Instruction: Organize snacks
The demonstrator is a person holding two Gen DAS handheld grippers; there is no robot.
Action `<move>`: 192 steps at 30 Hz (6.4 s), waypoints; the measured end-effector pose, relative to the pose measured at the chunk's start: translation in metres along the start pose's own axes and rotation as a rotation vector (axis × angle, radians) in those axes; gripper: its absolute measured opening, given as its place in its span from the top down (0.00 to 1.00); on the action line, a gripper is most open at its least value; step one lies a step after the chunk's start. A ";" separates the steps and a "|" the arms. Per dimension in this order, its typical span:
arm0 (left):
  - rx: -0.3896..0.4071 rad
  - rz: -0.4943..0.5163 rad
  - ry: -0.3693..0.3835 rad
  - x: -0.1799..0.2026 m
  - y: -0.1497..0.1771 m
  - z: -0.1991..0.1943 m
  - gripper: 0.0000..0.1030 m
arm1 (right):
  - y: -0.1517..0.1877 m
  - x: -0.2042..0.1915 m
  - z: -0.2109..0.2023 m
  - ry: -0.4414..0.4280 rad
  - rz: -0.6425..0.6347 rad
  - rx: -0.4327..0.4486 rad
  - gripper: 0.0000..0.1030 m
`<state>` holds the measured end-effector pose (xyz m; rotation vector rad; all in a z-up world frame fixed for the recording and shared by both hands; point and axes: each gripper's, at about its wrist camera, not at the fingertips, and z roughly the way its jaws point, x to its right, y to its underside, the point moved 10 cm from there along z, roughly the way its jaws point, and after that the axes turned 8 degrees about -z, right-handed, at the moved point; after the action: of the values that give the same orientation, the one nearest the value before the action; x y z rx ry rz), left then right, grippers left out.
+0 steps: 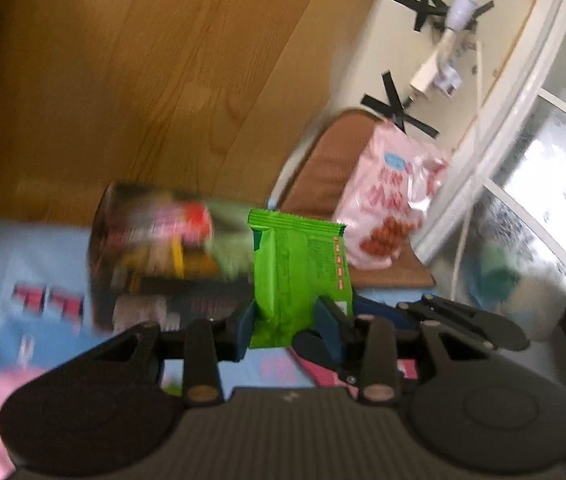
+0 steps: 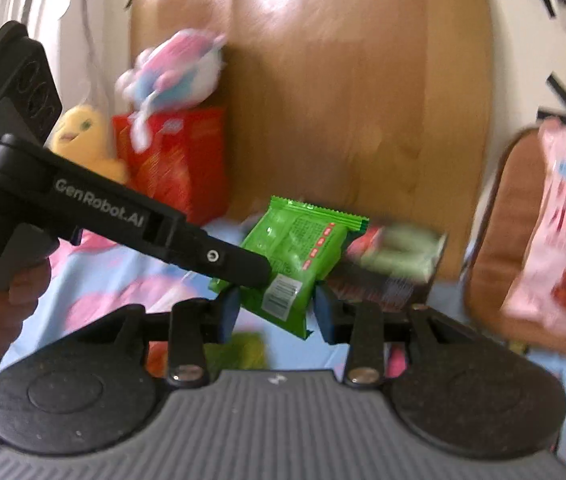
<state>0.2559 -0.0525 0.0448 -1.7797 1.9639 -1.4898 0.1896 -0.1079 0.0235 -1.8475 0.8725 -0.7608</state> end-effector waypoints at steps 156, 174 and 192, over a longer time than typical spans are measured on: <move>-0.119 -0.457 0.023 -0.086 0.080 0.011 0.52 | 0.089 -0.012 0.012 -0.113 0.455 -0.175 0.66; -0.005 -0.367 0.059 -0.063 0.020 0.000 0.56 | 0.040 -0.012 -0.008 -0.225 0.473 -0.016 0.85; 0.090 -0.281 -0.017 -0.097 -0.036 -0.002 0.54 | -0.014 0.064 0.067 0.091 0.342 0.025 0.57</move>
<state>0.3101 0.0320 0.0212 -2.0890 1.6623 -1.6048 0.2821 -0.1242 0.0198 -1.5943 1.1943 -0.6392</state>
